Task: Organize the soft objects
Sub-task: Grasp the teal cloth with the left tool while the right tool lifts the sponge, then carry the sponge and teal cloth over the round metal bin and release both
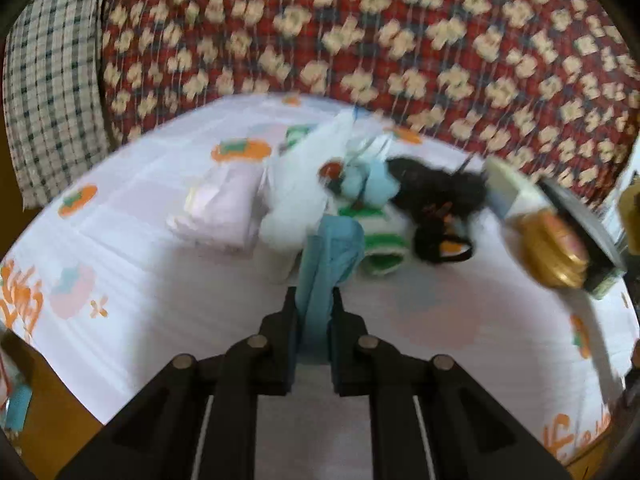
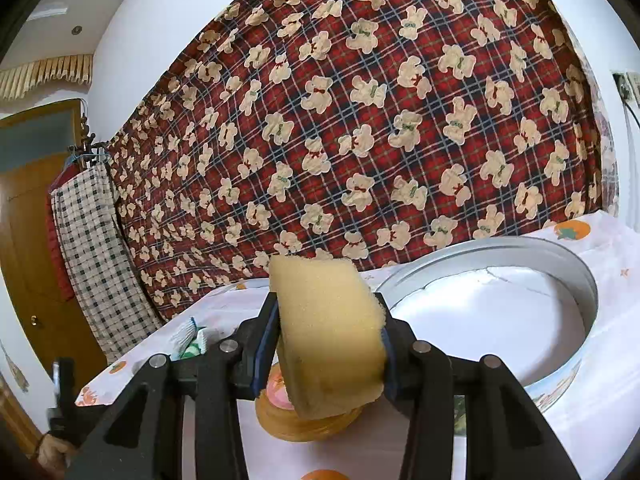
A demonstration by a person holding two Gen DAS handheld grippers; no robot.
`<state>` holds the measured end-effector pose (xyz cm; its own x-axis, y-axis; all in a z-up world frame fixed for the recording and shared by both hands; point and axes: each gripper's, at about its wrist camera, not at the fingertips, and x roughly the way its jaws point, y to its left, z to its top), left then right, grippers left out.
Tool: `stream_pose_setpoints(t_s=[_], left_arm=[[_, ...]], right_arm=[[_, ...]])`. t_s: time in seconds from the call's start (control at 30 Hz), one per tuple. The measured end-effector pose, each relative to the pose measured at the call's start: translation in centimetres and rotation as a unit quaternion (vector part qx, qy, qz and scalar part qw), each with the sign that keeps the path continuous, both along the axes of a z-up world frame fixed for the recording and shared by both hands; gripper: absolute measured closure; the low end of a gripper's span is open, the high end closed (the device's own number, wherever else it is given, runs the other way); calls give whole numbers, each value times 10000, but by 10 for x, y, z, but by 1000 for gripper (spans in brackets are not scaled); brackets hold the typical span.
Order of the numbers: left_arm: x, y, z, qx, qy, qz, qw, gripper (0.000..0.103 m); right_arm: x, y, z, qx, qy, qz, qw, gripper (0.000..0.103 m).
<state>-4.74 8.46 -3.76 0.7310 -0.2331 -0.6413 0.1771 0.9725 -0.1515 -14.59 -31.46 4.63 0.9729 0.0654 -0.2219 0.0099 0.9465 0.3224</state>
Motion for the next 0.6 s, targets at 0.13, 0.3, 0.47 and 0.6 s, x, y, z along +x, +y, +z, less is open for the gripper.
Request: stream_pose_setpoints(t_s=[0.13,0.3,0.47,0.6], left_arm=[[-14,-3,24,-108,-550,-218,9982,93],[-12,-31,52,-250,-946,-617,9933,93],[0,-82,71,-408,-1125,-1146,9862,93],[11,-143,85,-531,-1270,-1662,9764,93]], right_arm=[[2,-10,1,23,-55,-148,9999,57],[8,-33,15,-213,-250,-644,9974,57],[25,-60,15,-932,-229,-1559,9831,57],[34,-89,1,-782,130,-1766,9811,57]])
